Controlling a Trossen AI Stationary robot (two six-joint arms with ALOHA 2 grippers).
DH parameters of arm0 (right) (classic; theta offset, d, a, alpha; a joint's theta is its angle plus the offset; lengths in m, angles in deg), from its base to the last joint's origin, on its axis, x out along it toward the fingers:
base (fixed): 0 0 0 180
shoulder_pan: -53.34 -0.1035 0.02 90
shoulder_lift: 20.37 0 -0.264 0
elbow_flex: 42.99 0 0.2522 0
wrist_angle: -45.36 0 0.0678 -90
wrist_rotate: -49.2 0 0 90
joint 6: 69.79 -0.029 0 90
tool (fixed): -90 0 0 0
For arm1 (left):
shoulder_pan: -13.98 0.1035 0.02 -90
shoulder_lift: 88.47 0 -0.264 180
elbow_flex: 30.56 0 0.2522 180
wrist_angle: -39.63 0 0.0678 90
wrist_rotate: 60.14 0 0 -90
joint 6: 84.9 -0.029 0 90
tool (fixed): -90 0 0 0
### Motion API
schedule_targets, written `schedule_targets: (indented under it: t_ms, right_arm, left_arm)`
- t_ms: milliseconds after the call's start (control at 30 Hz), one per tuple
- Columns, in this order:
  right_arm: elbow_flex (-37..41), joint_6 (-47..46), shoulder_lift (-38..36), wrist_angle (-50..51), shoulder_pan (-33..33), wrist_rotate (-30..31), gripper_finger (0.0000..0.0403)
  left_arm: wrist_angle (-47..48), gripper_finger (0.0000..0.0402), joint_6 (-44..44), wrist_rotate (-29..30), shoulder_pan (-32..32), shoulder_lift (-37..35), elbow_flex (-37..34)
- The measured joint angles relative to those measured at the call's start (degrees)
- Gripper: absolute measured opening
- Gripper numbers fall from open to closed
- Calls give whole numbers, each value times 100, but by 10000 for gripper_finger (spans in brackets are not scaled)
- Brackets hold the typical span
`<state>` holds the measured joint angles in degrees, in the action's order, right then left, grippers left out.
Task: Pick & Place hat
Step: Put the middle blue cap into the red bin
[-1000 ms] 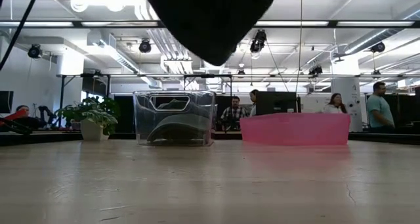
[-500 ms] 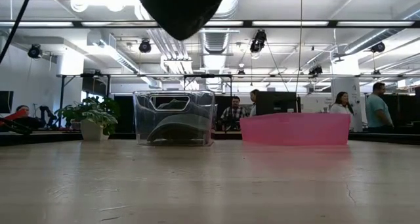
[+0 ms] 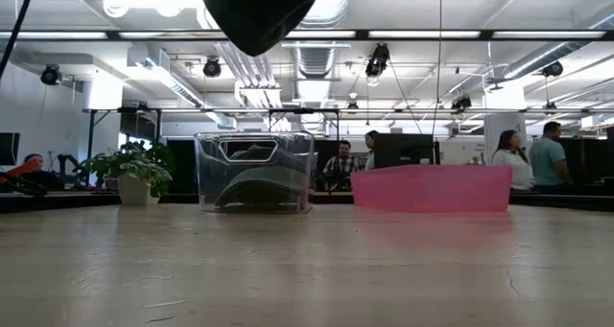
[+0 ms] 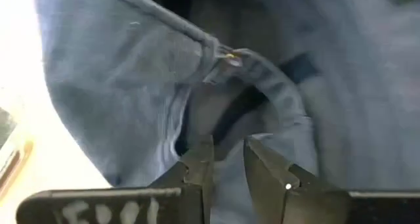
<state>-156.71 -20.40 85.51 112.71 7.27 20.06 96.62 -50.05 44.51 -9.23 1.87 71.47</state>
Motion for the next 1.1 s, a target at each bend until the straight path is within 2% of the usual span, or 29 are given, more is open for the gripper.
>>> schedule_targets:
  t_ms: [200,333,400,633,767,967,1100]
  right_arm:
    - [0,40,-2,-2,26,-5,13]
    - [0,205,-2,-19,56,-24,13]
    - [0,250,-2,-39,72,-31,13]
    - [2,573,-2,-326,164,-38,13]
    - [4,650,-2,-457,192,-44,13]
    - [9,679,-2,-496,223,-68,13]
    - [9,683,-2,-504,226,-69,13]
  left_arm:
    - [-22,78,1,77,-63,-548,-22]
    - [426,78,-86,985,-53,-773,-161]
    - [410,78,-96,1244,-2,-782,-287]
    - [-14,78,-353,686,170,-610,-745]
    - [-370,78,-472,691,207,-471,-838]
    - [-1439,78,-1017,601,274,-323,-881]
    - [-1701,78,-1198,570,335,-215,-881]
